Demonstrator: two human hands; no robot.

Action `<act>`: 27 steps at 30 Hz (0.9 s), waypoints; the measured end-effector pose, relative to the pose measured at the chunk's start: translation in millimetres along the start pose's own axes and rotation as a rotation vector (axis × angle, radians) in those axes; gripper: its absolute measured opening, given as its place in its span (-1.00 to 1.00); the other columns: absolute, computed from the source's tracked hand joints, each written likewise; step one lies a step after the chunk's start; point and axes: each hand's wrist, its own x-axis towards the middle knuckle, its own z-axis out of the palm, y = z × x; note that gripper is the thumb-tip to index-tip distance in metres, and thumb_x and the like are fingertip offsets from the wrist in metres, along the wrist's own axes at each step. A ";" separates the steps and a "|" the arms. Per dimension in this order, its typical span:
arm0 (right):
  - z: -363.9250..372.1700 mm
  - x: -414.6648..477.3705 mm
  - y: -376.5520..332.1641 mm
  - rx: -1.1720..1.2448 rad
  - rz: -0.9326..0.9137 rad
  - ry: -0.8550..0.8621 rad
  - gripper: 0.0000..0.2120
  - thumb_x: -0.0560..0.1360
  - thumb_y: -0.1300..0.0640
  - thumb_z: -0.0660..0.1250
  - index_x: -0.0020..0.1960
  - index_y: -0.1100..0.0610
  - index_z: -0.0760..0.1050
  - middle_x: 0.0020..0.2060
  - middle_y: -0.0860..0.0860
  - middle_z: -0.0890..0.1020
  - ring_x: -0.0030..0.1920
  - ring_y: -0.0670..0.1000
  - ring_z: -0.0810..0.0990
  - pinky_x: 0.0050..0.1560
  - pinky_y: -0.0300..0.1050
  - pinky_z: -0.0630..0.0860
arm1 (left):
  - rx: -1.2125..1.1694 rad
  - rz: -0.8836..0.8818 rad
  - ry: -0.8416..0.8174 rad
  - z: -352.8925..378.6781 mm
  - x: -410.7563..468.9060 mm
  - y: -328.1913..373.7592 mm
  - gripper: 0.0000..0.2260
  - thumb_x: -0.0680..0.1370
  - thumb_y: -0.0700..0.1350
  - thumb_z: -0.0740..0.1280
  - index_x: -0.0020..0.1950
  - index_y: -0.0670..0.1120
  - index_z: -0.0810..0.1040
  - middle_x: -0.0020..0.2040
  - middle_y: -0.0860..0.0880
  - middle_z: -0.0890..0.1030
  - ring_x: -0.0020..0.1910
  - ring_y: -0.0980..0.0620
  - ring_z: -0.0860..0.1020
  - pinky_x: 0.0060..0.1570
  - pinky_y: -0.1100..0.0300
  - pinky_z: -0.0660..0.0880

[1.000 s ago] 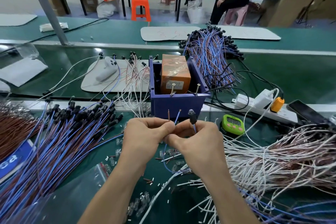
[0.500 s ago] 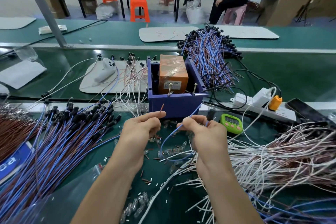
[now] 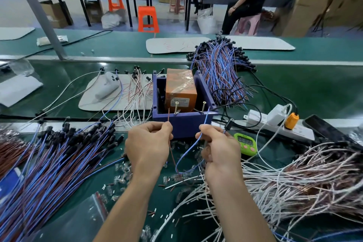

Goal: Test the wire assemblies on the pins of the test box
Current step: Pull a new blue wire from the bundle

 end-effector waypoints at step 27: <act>-9.5 19.4 6.0 -0.034 0.018 0.040 -0.87 0.54 0.28 0.44 -0.19 0.21 0.65 -0.50 0.03 0.56 -0.59 -0.09 0.20 -0.61 -0.28 0.17 | 0.013 0.078 -0.099 3.2 -2.7 3.5 -0.80 0.42 -0.01 0.46 -0.27 0.34 0.66 -0.44 0.18 0.64 -0.48 0.23 0.59 -0.46 0.30 0.42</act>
